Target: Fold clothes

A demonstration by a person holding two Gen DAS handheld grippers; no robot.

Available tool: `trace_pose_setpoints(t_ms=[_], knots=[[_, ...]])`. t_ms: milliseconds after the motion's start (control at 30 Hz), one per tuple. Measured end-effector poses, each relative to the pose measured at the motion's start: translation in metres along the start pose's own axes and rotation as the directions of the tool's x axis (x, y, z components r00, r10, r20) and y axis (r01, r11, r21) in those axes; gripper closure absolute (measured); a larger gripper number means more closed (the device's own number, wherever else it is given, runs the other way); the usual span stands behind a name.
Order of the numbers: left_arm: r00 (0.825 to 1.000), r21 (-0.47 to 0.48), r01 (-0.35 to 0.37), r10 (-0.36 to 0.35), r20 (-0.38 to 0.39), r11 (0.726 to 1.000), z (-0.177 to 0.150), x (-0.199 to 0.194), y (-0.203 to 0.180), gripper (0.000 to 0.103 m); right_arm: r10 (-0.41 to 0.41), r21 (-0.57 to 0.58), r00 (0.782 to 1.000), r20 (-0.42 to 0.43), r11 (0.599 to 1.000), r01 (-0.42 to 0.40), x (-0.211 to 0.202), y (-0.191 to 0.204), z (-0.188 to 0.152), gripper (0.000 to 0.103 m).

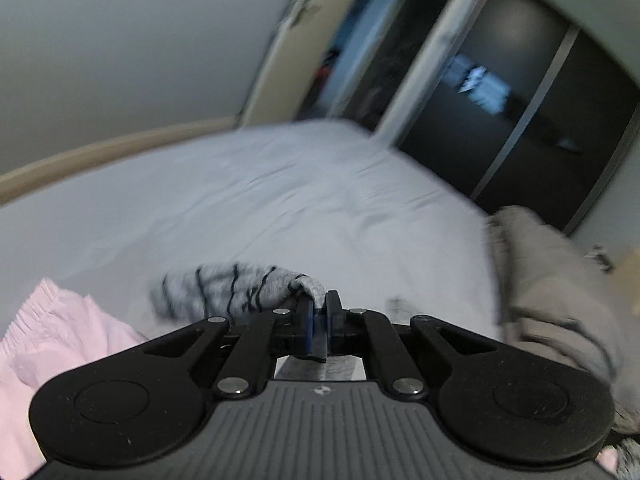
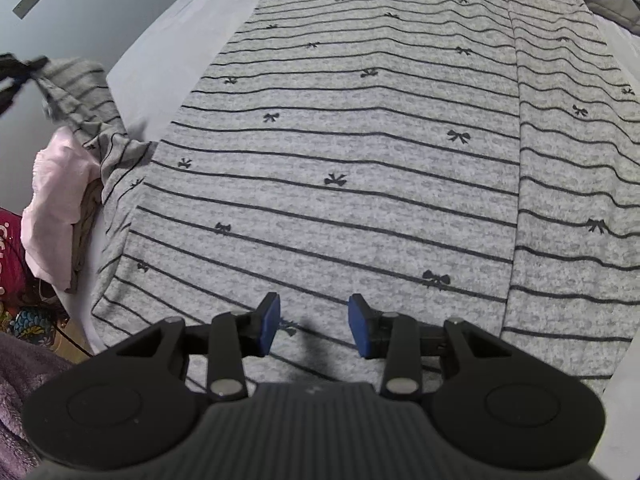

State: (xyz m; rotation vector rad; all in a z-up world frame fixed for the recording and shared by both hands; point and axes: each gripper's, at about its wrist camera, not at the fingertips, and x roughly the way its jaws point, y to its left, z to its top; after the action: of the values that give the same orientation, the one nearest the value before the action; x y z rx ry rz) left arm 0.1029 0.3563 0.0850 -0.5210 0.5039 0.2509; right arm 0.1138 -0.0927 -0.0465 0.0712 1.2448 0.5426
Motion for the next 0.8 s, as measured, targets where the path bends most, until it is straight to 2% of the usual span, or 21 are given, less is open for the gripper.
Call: trace_pose_setpoints(t_ms=[100, 233, 367, 433, 533, 600, 667, 733, 800], knots=[[0.995, 0.045, 0.095, -0.096, 0.035, 0.994, -0.018, -0.054, -0.033, 0.099, 0.013, -0.011, 1.0, 0.027, 1.0, -0.012, -0.011, 0.004, -0.002, 0.062], [0.976, 0.13, 0.209, -0.216, 0.041, 0.969, -0.06, -0.113, -0.074, 0.099, 0.019, -0.011, 0.997, 0.076, 1.0, -0.019, -0.03, 0.006, -0.003, 0.062], [0.964, 0.258, 0.261, -0.263, -0.028, 0.93, -0.121, -0.132, -0.115, 0.099, 0.016, 0.012, 0.991, 0.13, 1.0, -0.017, -0.051, 0.002, -0.005, 0.062], [0.967, 0.322, 0.255, -0.247, -0.065, 0.912, -0.153, -0.132, -0.132, 0.099, 0.012, 0.022, 0.988, 0.152, 1.0, -0.015, -0.06, -0.001, -0.007, 0.061], [0.963, 0.364, 0.263, -0.22, -0.156, 0.894, -0.201, -0.116, -0.148, 0.099, 0.004, 0.029, 0.985, 0.17, 1.0, -0.009, -0.07, -0.003, -0.012, 0.061], [0.955, 0.38, 0.273, -0.202, -0.219, 0.884, -0.229, -0.104, -0.154, 0.099, -0.003, 0.031, 0.985, 0.17, 1.0, -0.003, -0.073, -0.005, -0.017, 0.061], [0.941, 0.431, 0.293, -0.178, -0.287, 0.854, -0.255, -0.088, -0.162, 0.098, -0.01, 0.032, 0.987, 0.163, 0.999, 0.005, -0.073, -0.008, -0.022, 0.061], [0.913, 0.5, 0.327, -0.131, -0.387, 0.802, -0.281, -0.076, -0.17, 0.09, -0.024, 0.032, 0.988, 0.153, 0.999, 0.019, -0.072, -0.011, -0.028, 0.061], [0.888, 0.526, 0.375, -0.133, -0.44, 0.763, -0.295, -0.079, -0.172, 0.066, -0.035, 0.032, 0.989, 0.142, 0.999, 0.031, -0.07, -0.014, -0.034, 0.061]])
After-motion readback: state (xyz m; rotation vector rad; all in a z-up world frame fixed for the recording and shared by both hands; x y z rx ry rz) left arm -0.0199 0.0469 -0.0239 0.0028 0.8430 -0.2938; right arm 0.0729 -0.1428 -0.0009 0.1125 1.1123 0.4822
